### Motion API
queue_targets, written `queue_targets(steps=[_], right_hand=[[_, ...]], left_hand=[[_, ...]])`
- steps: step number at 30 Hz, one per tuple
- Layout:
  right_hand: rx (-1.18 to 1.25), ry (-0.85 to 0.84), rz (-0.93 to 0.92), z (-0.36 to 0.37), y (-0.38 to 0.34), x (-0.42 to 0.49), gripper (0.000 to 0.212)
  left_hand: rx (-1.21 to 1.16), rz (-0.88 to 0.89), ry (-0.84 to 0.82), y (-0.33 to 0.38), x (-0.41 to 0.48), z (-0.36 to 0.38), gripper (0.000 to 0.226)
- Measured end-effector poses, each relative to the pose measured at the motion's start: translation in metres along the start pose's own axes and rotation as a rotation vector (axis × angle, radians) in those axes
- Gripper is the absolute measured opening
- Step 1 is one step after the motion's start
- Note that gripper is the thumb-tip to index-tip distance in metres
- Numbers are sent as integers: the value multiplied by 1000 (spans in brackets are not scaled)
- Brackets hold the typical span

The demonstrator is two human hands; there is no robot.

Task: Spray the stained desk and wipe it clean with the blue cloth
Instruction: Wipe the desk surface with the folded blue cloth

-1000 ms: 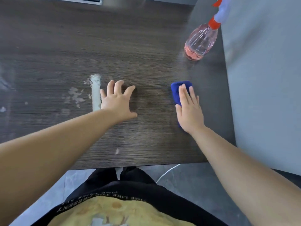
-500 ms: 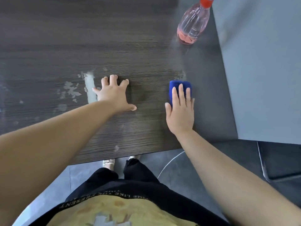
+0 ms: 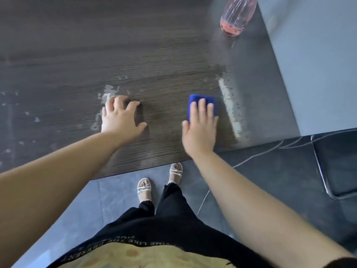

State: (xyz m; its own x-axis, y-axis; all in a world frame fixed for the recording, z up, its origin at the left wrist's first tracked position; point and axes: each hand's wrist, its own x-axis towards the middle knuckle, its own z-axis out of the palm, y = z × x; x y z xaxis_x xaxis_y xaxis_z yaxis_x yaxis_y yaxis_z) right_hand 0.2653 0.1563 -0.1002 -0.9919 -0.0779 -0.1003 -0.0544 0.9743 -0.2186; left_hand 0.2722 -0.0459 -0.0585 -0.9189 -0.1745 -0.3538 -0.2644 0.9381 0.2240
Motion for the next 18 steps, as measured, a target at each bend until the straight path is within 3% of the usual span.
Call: queue_targets(steps=[4, 6, 7, 11, 13, 14, 18], right_hand=[[-69, -182, -654, 4, -14, -32, 56], [-118, -187, -735, -4, 15, -16, 55], [-128, -191, -642, -7, 26, -6, 54], [-30, -40, 92, -5, 2, 18, 56], [1, -31, 198, 5, -47, 7, 59], [4, -39, 93, 10, -67, -2, 59], [-40, -191, -710, 10, -56, -33, 54]], left_hand=[[26, -28, 31, -35, -11, -2, 79], [51, -32, -26, -48, -16, -6, 93], [66, -37, -63, -54, -19, -8, 99], [85, -33, -153, -68, -28, -7, 113], [119, -12, -168, -70, -29, -7, 115], [135, -8, -169, -69, -28, -7, 116], [150, -5, -188, -68, -26, -7, 120]])
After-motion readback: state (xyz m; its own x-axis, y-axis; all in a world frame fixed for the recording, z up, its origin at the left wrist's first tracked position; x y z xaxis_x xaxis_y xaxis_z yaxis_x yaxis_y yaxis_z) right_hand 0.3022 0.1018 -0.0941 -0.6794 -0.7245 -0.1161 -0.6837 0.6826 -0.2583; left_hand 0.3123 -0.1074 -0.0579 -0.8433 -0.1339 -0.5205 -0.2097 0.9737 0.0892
